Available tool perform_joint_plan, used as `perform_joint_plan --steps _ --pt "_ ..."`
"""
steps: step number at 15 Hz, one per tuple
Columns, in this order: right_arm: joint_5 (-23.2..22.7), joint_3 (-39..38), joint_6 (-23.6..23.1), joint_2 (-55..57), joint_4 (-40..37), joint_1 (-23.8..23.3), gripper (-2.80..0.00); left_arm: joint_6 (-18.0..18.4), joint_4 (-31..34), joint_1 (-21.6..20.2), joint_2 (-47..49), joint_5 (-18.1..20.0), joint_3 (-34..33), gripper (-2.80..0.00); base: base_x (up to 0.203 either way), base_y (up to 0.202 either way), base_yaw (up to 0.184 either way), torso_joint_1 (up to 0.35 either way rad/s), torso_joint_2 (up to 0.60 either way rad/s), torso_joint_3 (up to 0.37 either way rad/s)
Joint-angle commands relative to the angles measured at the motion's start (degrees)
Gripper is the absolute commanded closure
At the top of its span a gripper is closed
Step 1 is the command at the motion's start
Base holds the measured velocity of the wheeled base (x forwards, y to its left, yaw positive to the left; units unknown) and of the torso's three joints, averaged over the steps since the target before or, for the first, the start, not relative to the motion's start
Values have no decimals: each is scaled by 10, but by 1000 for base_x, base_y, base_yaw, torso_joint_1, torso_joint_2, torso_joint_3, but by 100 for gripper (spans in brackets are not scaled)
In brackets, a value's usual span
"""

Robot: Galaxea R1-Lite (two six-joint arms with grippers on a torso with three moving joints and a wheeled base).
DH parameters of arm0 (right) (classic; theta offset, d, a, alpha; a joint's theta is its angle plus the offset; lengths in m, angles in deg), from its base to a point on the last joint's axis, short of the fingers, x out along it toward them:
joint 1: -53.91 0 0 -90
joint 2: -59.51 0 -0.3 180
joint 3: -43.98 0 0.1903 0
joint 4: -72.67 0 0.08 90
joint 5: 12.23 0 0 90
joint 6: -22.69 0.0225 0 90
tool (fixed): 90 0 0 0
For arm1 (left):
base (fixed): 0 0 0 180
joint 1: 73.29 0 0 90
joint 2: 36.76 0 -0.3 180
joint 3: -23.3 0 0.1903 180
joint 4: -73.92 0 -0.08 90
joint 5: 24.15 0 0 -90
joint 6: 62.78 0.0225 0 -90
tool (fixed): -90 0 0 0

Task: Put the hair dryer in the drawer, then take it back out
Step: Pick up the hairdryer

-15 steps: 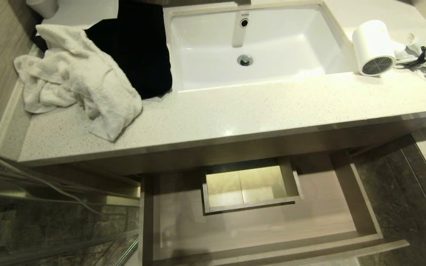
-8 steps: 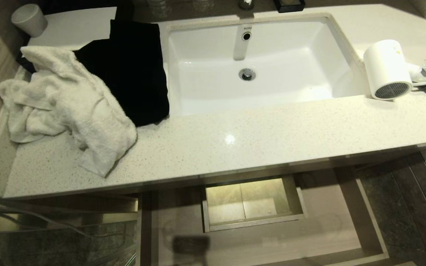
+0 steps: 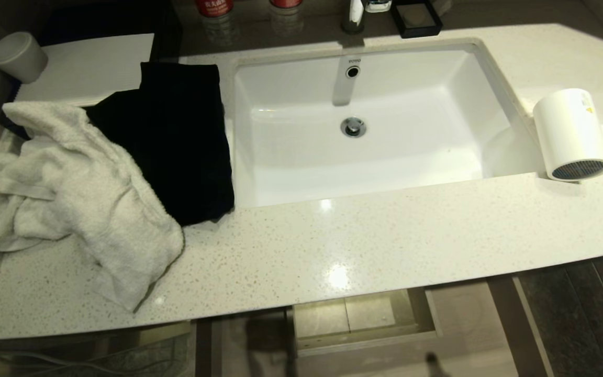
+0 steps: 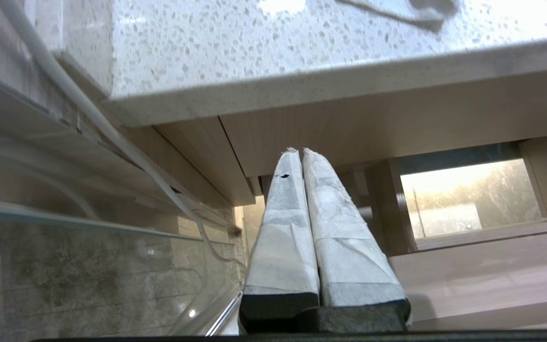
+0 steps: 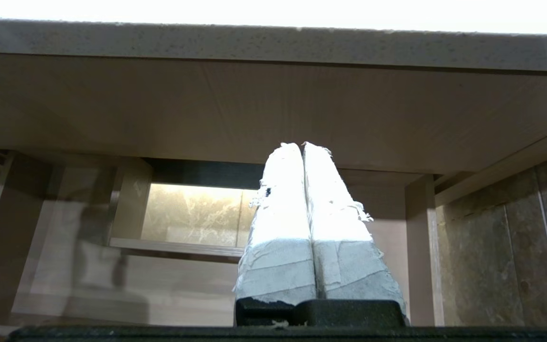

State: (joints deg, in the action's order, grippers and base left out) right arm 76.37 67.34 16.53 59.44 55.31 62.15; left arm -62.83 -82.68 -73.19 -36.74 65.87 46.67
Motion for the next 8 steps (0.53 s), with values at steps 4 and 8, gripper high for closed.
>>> perform_joint_plan --steps 4,8 --pt "0 -23 2 -22 3 0 0 0 0 0 0 0 0 0 0 0 0 25 -25 8" --pt "5 97 5 -22 -38 0 0 0 0 0 0 1 -1 0 0 0 0 0 0 0"
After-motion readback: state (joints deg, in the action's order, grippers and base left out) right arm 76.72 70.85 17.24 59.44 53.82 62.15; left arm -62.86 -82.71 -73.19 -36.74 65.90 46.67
